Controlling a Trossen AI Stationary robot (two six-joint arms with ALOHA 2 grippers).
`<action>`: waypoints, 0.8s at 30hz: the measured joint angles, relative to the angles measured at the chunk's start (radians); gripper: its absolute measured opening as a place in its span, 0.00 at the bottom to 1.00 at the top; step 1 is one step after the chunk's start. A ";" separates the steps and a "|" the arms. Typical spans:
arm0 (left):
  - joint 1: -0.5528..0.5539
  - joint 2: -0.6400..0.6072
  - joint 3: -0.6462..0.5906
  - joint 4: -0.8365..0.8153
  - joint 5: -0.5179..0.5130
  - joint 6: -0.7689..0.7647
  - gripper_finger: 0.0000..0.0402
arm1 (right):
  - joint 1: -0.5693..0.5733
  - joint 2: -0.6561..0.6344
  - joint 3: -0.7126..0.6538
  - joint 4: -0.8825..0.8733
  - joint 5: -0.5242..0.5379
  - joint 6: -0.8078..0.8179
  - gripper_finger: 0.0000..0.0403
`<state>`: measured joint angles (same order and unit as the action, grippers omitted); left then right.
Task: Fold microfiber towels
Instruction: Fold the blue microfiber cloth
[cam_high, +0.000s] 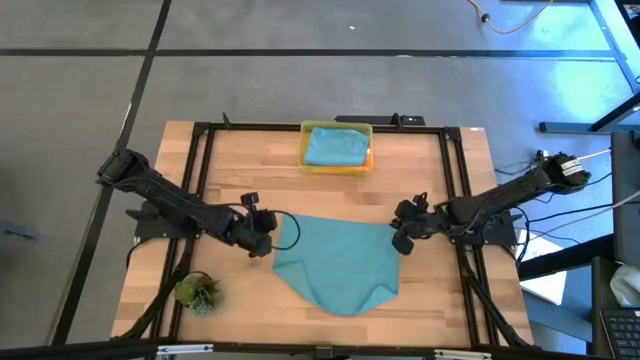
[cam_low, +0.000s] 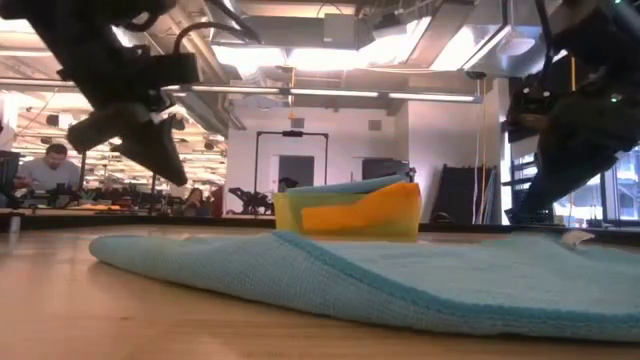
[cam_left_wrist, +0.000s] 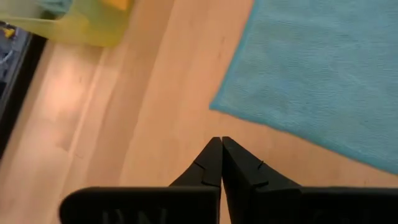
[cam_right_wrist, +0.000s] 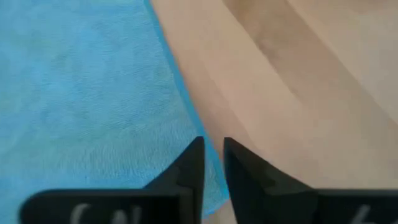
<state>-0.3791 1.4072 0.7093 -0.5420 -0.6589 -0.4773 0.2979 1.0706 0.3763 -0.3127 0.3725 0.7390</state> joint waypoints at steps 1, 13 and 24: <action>0.009 0.000 0.006 -0.001 0.000 0.020 0.01 | -0.009 0.000 0.000 -0.002 0.000 -0.014 0.15; -0.004 0.003 0.122 0.251 0.417 0.029 0.21 | 0.019 0.000 0.201 -0.003 -0.111 -0.200 0.41; -0.072 0.019 0.088 0.267 0.404 -0.123 0.23 | 0.299 0.004 0.183 0.187 -0.012 -0.145 0.38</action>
<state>-0.4506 1.4263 0.7977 -0.2752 -0.2545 -0.6001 0.5968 1.0745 0.5598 -0.1253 0.3602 0.5940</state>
